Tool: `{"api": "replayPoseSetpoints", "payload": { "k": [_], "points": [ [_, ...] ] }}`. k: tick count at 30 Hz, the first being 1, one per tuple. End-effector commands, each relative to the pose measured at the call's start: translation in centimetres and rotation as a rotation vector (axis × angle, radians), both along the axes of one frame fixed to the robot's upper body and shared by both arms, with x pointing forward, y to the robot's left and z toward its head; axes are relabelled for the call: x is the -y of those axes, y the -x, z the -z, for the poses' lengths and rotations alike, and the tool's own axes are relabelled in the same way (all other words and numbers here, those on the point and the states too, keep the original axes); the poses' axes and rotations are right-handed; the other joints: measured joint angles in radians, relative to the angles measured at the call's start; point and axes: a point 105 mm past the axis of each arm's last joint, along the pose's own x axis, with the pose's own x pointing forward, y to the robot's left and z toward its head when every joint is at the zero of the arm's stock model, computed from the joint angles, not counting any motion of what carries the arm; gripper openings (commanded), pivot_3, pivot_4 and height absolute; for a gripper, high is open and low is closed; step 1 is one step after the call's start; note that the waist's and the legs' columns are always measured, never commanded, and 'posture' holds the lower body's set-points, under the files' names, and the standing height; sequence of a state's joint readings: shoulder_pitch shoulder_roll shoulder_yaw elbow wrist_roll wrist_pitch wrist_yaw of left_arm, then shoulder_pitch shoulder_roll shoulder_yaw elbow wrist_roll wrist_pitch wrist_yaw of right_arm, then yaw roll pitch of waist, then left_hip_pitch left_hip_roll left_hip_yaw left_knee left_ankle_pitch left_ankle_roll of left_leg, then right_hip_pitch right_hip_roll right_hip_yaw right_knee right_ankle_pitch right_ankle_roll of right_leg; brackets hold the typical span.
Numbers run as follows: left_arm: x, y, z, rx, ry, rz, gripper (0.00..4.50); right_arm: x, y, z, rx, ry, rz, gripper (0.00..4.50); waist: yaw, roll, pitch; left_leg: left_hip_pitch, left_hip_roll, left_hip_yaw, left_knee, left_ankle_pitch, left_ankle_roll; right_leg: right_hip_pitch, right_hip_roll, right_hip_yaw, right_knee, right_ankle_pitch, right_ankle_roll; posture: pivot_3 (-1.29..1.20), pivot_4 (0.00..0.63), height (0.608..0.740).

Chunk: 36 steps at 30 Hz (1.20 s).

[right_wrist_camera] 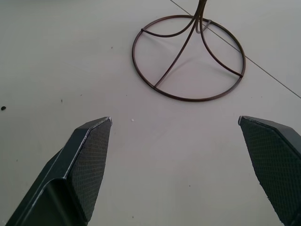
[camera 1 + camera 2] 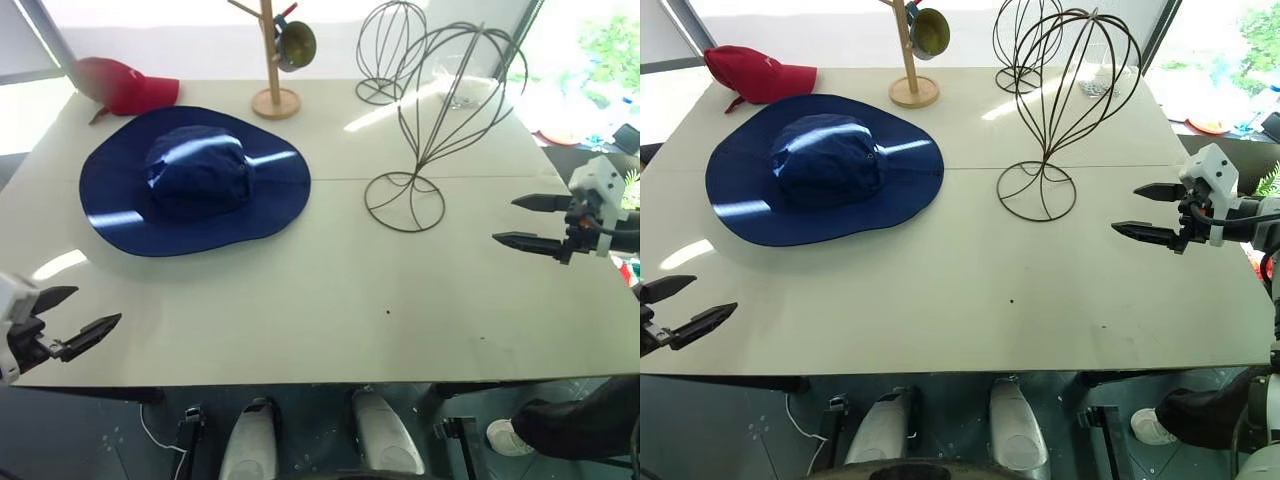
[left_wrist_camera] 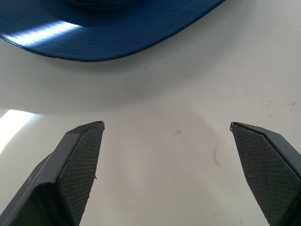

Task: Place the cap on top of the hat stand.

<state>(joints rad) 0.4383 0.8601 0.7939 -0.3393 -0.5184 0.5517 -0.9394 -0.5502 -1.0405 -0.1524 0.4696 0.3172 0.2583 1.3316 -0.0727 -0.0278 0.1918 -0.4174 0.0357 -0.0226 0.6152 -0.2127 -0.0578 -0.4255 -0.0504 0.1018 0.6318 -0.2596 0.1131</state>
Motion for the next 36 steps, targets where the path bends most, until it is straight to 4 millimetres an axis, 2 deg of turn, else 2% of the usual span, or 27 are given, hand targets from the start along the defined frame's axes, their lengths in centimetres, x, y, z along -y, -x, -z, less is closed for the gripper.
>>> {"api": "replayPoseSetpoints", "payload": {
  "k": [1, 11, 16, 18, 21, 24, 26, 28, 30, 33, 36],
  "points": [
    [0.0, 0.0, -1.2, 0.048, -0.037, 0.017, 4.50, 0.5, 0.2, -1.0, 0.036, 0.008, 0.007, 4.42, 0.001, 0.000, 0.000, 0.000, 0.000, 0.000, 0.000, 0.000, 0.000, 0.000, 0.000, 0.000, 0.000, 0.000, 0.000, 0.00, 0.150, 0.739],
    [-0.3, -1.2, -2.5, 0.125, -0.043, -0.028, 4.50, 0.8, -0.1, -1.1, 0.062, 0.010, 0.027, 4.42, 0.002, 0.000, 0.000, 0.000, 0.000, 0.000, 0.001, 0.000, 0.000, 0.001, 0.000, 0.000, 0.001, 0.000, 0.000, 0.00, 0.150, 0.739],
    [1.2, -2.4, -4.4, 0.192, -0.110, 0.061, 4.50, 0.2, 0.1, -2.2, 0.074, 0.010, -0.004, 4.42, 0.002, 0.000, 0.000, 0.000, 0.000, 0.000, 0.002, 0.000, 0.000, 0.001, 0.001, 0.000, 0.002, 0.000, 0.000, 0.00, 0.150, 0.739],
    [2.4, -3.1, -5.4, 0.224, -0.207, 0.141, 4.50, -0.9, 0.8, -3.3, 0.095, 0.032, -0.064, 4.42, 0.002, 0.001, 0.000, 0.001, 0.000, 0.000, 0.003, 0.000, 0.000, 0.001, 0.001, 0.000, 0.004, 0.000, 0.000, 0.00, 0.150, 0.739],
    [4.2, -3.9, -5.7, 0.244, -0.327, 0.261, 4.50, -3.8, 2.7, -4.9, 0.100, 0.018, -0.199, 4.42, 0.004, 0.003, 0.001, 0.001, 0.000, 0.000, 0.004, 0.000, 0.000, 0.001, 0.001, 0.000, 0.005, 0.000, 0.000, 0.00, 0.150, 0.739],
    [5.8, -4.7, -5.3, 0.267, -0.450, 0.364, 4.50, -6.5, 4.8, -5.8, 0.086, -0.015, -0.304, 4.42, 0.004, 0.004, 0.001, 0.001, 0.001, 0.000, 0.004, 0.000, 0.000, 0.001, 0.002, 0.000, 0.006, 0.000, 0.000, 0.00, 0.150, 0.739],
    [7.0, -5.8, -4.6, 0.307, -0.582, 0.442, 4.50, -8.8, 6.5, -6.2, 0.080, -0.027, -0.373, 4.42, 0.005, 0.004, 0.001, 0.001, 0.001, -0.001, 0.004, 0.000, 0.000, 0.001, 0.002, 0.001, 0.006, 0.000, 0.001, 0.00, 0.150, 0.739],
    [7.7, -7.0, -4.1, 0.359, -0.660, 0.466, 4.50, -10.2, 7.7, -6.4, 0.075, -0.035, -0.408, 4.42, 0.005, 0.004, 0.001, 0.002, 0.001, -0.001, 0.004, 0.000, 0.000, 0.001, 0.003, 0.001, 0.008, 0.000, 0.000, 0.00, 0.150, 0.739],
    [8.2, -8.1, -3.5, 0.412, -0.721, 0.478, 4.50, -11.0, 8.6, -6.4, 0.065, -0.042, -0.423, 4.42, 0.007, 0.004, 0.001, 0.002, 0.001, -0.001, 0.006, 0.000, 0.000, 0.001, 0.003, 0.001, 0.009, 0.000, 0.000, 0.00, 0.150, 0.739],
    [9.0, -9.4, -1.5, 0.430, -0.820, 0.531, 4.50, -12.0, 9.8, -6.6, 0.061, -0.050, -0.437, 4.42, 0.008, 0.004, 0.001, 0.002, 0.001, -0.001, 0.009, 0.000, 0.000, 0.001, 0.003, 0.001, 0.011, 0.000, 0.000, 0.00, 0.150, 0.739],
    [9.6, -10.3, -0.1, 0.431, -0.847, 0.571, 4.50, -12.4, 10.3, -7.0, 0.070, -0.063, -0.432, 4.42, 0.007, 0.004, 0.001, 0.001, 0.001, -0.001, 0.011, 0.000, 0.000, 0.001, 0.003, 0.001, 0.013, 0.000, 0.001, 0.00, 0.150, 0.739]
  ]
}}
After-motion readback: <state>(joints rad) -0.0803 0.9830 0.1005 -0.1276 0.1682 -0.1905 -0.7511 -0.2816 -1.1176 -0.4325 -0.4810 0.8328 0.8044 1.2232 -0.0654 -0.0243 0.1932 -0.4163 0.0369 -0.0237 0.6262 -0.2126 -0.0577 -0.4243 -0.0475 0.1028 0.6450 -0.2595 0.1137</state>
